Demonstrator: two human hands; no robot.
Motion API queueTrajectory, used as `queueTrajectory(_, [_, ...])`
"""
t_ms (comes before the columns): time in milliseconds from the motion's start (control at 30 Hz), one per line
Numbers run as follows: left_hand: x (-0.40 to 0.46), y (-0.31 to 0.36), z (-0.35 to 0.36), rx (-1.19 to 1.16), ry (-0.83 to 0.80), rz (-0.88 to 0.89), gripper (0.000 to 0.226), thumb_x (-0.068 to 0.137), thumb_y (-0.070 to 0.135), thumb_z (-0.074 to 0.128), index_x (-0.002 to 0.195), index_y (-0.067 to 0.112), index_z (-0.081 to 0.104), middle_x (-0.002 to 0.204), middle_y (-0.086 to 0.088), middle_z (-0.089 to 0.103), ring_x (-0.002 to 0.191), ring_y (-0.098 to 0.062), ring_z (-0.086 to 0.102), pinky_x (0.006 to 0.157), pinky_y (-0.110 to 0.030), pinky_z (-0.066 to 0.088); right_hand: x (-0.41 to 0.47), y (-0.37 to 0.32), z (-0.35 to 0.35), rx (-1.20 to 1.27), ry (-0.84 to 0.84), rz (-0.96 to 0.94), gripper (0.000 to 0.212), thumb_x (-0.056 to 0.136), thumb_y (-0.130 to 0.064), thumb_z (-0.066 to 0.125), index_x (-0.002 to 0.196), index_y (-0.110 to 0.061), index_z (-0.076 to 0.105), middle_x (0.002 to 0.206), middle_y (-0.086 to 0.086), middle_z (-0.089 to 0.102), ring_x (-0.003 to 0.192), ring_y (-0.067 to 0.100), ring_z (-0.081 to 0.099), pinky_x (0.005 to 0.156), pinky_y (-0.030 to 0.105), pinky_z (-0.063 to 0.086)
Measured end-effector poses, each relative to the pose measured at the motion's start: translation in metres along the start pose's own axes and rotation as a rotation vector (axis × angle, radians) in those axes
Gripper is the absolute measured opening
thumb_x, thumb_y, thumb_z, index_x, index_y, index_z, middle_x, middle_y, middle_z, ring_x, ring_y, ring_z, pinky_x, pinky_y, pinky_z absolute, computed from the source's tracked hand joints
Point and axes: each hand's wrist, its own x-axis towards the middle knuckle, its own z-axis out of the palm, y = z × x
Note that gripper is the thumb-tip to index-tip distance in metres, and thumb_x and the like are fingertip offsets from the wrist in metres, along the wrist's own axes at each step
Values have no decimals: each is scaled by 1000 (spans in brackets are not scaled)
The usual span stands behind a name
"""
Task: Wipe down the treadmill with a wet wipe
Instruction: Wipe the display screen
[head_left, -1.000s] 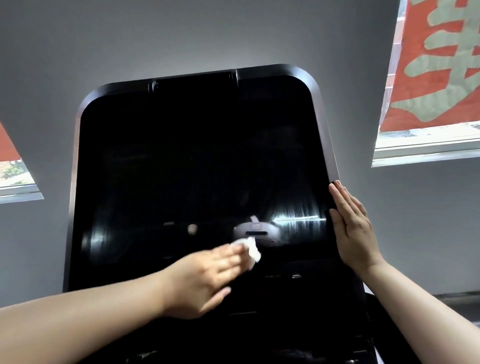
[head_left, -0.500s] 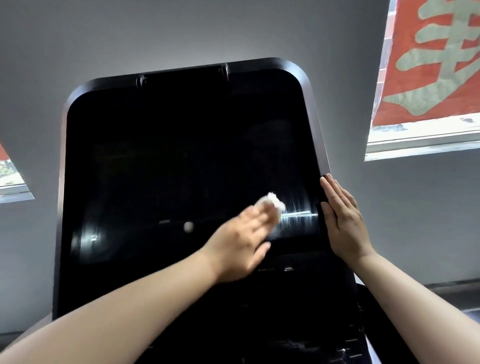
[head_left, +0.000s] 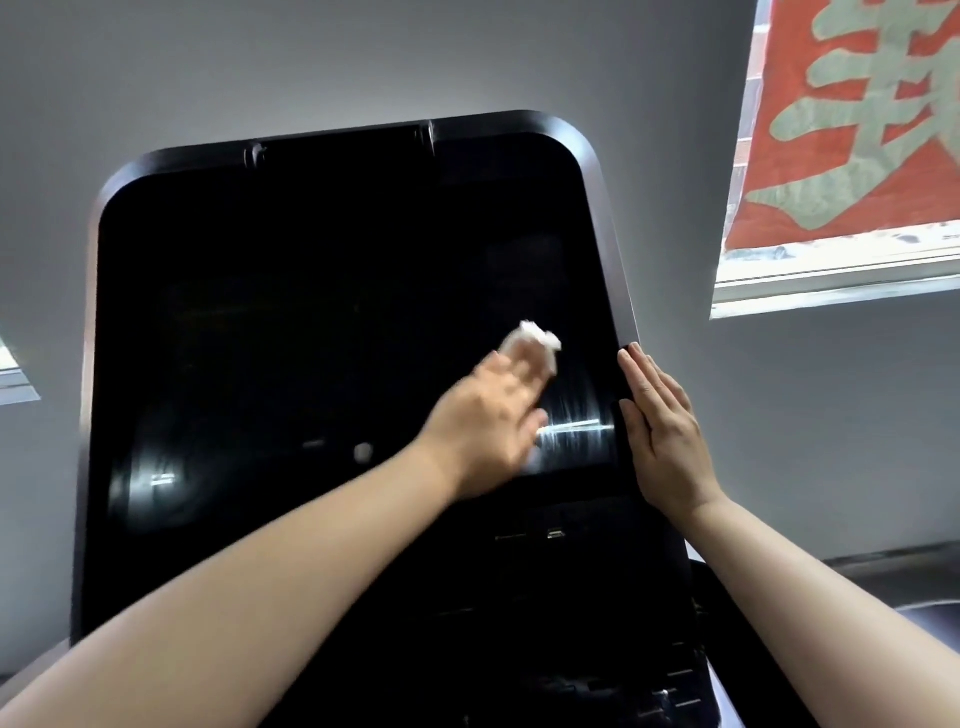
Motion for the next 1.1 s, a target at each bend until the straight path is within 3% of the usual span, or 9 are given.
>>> queueTrajectory(233, [-86, 4, -5, 9, -176, 463, 52, 92, 33, 34, 133, 7, 51, 139, -8, 50, 135, -19, 35, 111, -31, 23, -1, -5, -6, 30, -52, 77, 46, 98, -21, 45, 143, -12, 38, 146, -6, 27, 135, 12, 30, 108, 9, 16])
queueTrajectory(400, [-18, -51, -24, 154, -49, 221, 57, 89, 31, 31, 130, -2, 51, 134, -18, 52, 125, -28, 51, 104, -36, 38, -23, -5, -21, 124, -95, 229, 50, 94, -19, 55, 142, -20, 40, 148, -14, 23, 133, 3, 26, 107, 23, 23])
queueTrajectory(500, [35, -34, -23, 58, -81, -26, 70, 89, 40, 11, 146, 2, 24, 154, -13, 16, 145, -21, 12, 116, -31, 10, -39, -5, -23, 152, -71, 254, 47, 91, -15, 59, 136, -18, 48, 144, -11, 32, 131, 6, 33, 106, 14, 24])
queueTrajectory(567, [52, -7, -14, -1, -53, -98, 76, 86, 43, 5, 146, 0, 23, 155, -16, 18, 146, -26, 9, 116, -31, 6, -44, -7, -23, 179, -35, 276, 46, 89, -11, 63, 133, -14, 52, 141, -7, 38, 128, 6, 37, 102, 3, 22])
queueTrajectory(667, [23, 28, 6, -1, 20, 58, 64, 86, 35, 27, 129, -7, 51, 134, -24, 51, 131, -36, 42, 110, -38, 30, -49, -8, -24, 181, -26, 264, 44, 88, -17, 61, 131, -9, 55, 134, -5, 44, 124, 0, 40, 101, 0, 22])
queueTrajectory(800, [-52, 48, 5, -63, -124, 282, 55, 89, 32, 35, 129, 0, 54, 135, -17, 52, 130, -28, 44, 110, -33, 24, -58, -9, -25, 199, -18, 262, 45, 86, -7, 65, 129, -7, 55, 132, -3, 46, 120, -5, 38, 102, 2, 24])
queueTrajectory(900, [-60, 11, -6, 17, -138, 392, 50, 89, 29, 35, 125, 5, 59, 131, -12, 57, 127, -24, 49, 107, -31, 24, -64, -11, -25, 264, -27, 318, 48, 85, 0, 65, 130, -12, 54, 135, -6, 46, 124, -3, 40, 106, 17, 32])
queueTrajectory(1000, [-25, -27, -17, 78, -83, 208, 52, 89, 27, 31, 123, -1, 59, 126, -18, 60, 121, -29, 54, 104, -35, 37, -67, -13, -23, 310, -30, 363, 49, 87, -1, 62, 132, -17, 51, 137, -10, 43, 126, -4, 39, 109, 28, 34])
queueTrajectory(1100, [13, -8, -21, 30, -34, 17, 60, 88, 29, 25, 128, -9, 50, 132, -26, 51, 129, -36, 44, 109, -36, 28, -68, -17, -21, 339, -26, 389, 51, 89, -2, 59, 131, -27, 47, 138, -18, 40, 129, -5, 37, 111, 33, 34])
